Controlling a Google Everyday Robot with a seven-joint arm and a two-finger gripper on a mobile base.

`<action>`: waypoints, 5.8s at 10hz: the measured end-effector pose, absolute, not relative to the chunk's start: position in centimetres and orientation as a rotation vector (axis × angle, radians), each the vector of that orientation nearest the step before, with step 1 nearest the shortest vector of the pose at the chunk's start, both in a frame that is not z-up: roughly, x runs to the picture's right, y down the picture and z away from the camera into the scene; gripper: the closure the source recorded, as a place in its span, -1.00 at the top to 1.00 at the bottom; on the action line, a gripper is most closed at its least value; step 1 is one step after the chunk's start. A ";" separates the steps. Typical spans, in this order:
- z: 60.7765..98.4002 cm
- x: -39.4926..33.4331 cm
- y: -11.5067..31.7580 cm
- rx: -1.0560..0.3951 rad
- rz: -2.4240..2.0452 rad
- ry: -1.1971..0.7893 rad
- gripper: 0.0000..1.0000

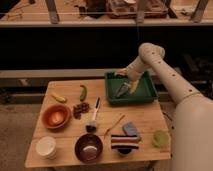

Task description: Place grapes in purple bowl

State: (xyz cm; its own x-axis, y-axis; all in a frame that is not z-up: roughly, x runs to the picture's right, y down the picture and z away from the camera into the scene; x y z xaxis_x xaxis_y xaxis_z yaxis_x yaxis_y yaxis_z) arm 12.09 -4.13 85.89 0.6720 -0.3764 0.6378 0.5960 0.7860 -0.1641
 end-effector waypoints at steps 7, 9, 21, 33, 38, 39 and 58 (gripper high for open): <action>85.9 12.1 -4.1 -0.379 -0.562 -0.623 0.60; 85.9 12.1 -4.1 -0.379 -0.562 -0.623 0.60; 85.9 12.1 -4.1 -0.379 -0.562 -0.623 0.60; 75.8 -4.3 -2.7 -0.355 -0.895 -0.679 0.60; 79.0 -12.2 2.1 -0.402 -1.061 -0.587 0.60; 80.2 -12.4 3.3 -0.412 -1.076 -0.582 0.60; 88.1 -13.6 8.6 -0.541 -1.108 -0.567 -0.09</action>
State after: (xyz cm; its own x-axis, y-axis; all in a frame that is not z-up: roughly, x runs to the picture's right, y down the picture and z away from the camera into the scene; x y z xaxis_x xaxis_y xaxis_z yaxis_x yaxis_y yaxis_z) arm -13.57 8.65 88.14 0.3372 -0.6665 0.6649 0.9291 0.3497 -0.1206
